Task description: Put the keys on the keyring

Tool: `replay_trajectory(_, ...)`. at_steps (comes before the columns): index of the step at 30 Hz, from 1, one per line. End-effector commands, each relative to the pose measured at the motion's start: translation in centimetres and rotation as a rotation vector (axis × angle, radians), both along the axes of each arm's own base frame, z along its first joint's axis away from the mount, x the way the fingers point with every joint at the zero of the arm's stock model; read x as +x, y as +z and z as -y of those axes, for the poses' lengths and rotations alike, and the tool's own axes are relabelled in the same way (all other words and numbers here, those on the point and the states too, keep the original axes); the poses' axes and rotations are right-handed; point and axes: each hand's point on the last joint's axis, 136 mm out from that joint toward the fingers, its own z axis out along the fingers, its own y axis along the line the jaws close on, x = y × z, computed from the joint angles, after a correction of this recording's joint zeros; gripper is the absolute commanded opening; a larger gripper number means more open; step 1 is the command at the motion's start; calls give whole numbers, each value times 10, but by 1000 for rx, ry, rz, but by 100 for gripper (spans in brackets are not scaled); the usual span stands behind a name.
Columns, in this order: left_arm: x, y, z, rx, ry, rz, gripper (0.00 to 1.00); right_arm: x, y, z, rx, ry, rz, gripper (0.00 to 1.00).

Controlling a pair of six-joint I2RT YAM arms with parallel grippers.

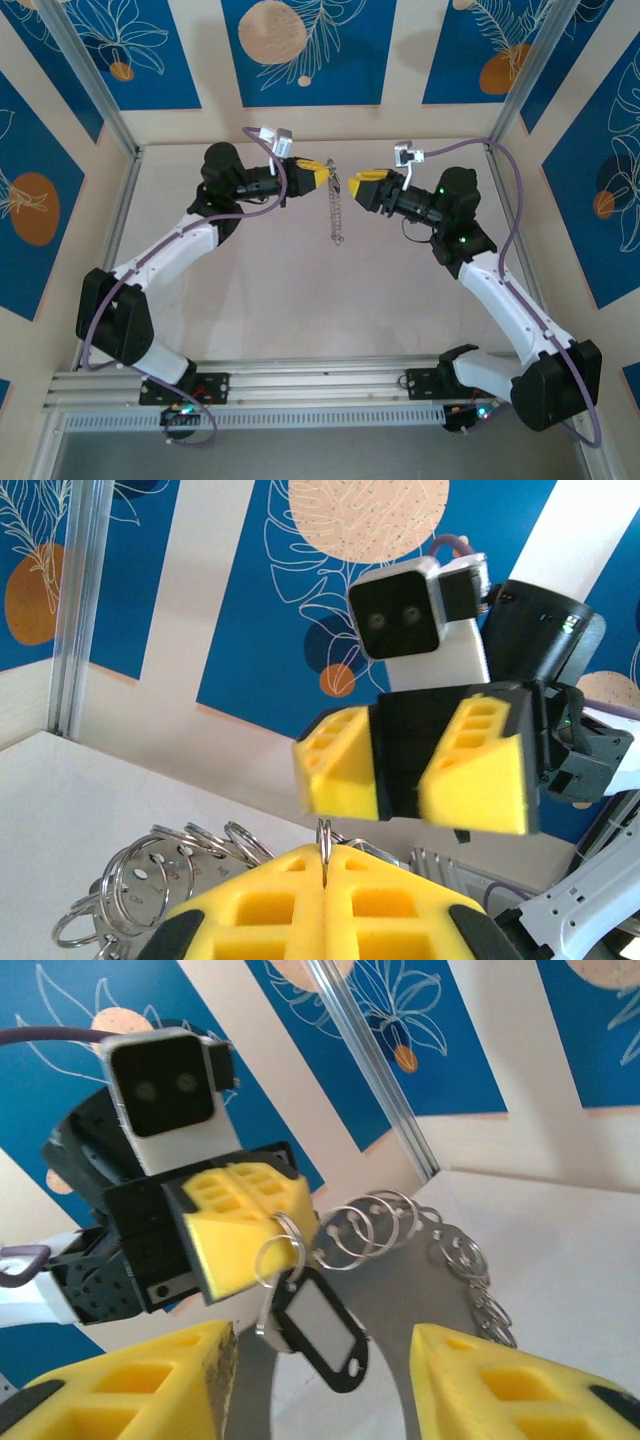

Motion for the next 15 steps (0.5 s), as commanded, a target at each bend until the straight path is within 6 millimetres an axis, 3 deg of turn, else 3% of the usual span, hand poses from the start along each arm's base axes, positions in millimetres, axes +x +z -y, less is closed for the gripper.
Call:
replay_trajectory(1,-11,22,-2,-45,-3,83,0,-7,10,-5,17,20,54,53)
replay_trajectory(11,-10,22,-2,-49,-8,78,0,8,0,-26,-18,45,46,53)
replay_trajectory(15,-11,23,-2,-51,-13,77,0,14,-7,-29,-27,41,36,48)
